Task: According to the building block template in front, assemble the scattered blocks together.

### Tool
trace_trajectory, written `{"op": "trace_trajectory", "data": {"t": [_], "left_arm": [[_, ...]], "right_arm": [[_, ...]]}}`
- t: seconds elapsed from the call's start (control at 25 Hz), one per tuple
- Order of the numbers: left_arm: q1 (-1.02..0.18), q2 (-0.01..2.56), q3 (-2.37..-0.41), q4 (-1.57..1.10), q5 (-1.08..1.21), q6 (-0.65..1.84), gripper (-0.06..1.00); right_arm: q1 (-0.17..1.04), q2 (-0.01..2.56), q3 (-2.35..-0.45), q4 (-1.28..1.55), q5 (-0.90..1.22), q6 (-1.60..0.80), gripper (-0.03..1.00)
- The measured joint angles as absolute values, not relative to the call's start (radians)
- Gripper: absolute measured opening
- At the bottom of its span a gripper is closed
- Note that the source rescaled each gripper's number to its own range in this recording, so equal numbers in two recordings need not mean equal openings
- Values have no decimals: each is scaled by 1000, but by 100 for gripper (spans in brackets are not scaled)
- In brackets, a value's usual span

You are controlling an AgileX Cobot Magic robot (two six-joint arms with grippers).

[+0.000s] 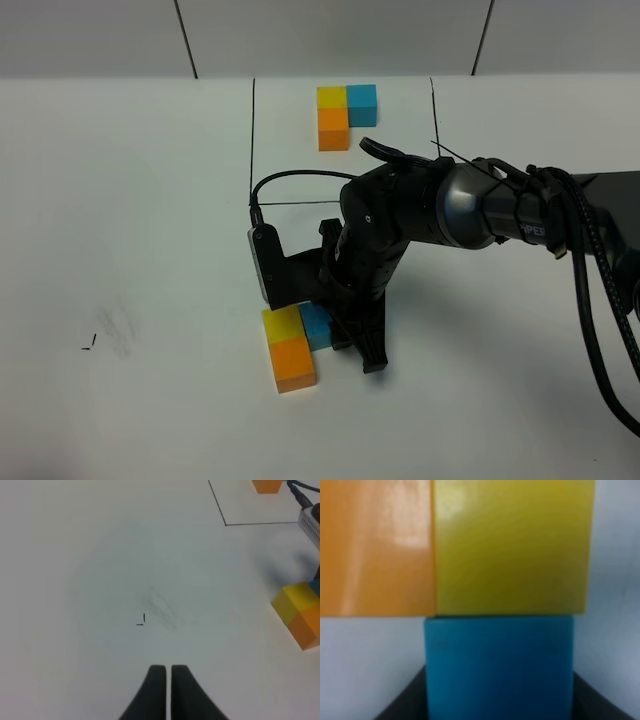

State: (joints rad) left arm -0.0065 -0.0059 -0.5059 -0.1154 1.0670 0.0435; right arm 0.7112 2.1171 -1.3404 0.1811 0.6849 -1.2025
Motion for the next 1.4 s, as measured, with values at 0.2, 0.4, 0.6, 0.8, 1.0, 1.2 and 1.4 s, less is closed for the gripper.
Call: {"op": "trace_trajectory", "data": {"t": [0.2, 0.4, 0.6, 0.8, 1.0, 1.2, 1.4], "left_arm": [[-6, -6, -506, -115, 1067, 44, 1], [-6, -6, -506, -115, 1067, 44, 1], [-6, -6, -506, -115, 1067, 44, 1], [-6, -6, -506, -115, 1067, 44, 1], [-6, -6, -506, -115, 1067, 44, 1], [-6, -6, -506, -115, 1067, 44, 1], [-6, -6, -506, -115, 1067, 44, 1]], "right_arm": [[711, 2125, -1349, 180, 692, -1203, 52], [711, 2125, -1349, 180, 691, -1203, 52], [711, 2125, -1349, 180, 690, -1191, 52], [711, 2125, -1349, 177, 690, -1166, 52], [711, 2125, -1349, 171, 690, -1152, 53], [711, 2127, -1352, 155, 660, -1137, 76], [711, 2127, -1355, 153, 653, -1128, 91]]}}
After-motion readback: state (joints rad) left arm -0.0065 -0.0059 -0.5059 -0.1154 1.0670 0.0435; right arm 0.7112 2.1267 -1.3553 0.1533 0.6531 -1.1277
